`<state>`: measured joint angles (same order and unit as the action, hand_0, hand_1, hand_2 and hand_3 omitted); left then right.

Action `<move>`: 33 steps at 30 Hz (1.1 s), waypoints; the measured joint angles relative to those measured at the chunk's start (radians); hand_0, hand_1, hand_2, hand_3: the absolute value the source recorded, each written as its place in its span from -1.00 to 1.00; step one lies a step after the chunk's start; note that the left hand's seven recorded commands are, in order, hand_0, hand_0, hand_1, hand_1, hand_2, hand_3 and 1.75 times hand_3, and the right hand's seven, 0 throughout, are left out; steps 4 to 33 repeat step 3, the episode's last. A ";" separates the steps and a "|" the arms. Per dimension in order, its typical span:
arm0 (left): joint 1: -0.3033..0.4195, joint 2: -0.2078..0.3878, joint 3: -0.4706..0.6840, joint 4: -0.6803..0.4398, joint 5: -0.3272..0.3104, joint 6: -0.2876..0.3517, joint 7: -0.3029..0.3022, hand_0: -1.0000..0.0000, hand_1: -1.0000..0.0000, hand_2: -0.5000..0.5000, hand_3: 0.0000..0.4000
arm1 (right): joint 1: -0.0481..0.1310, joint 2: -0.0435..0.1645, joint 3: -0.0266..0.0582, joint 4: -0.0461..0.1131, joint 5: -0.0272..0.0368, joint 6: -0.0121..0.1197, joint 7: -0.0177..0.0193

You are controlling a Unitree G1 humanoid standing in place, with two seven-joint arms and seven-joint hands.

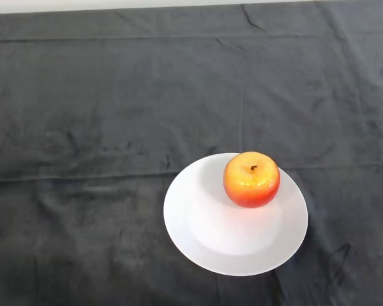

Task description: Move the apple to the plate

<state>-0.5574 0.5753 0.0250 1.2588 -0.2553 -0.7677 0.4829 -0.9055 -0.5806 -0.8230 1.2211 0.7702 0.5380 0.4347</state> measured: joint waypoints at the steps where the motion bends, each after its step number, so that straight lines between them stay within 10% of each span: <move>1: 0.005 0.004 0.012 0.000 -0.007 0.006 -0.003 1.00 1.00 0.00 -1.00 | 0.000 0.000 0.0000 0.000 0.0000 0.000 0.0000; 33: 0.017 0.013 0.035 0.000 -0.026 0.017 -0.010 1.00 1.00 0.00 -1.00 | 0.000 0.000 0.0002 0.000 0.0000 0.000 0.0000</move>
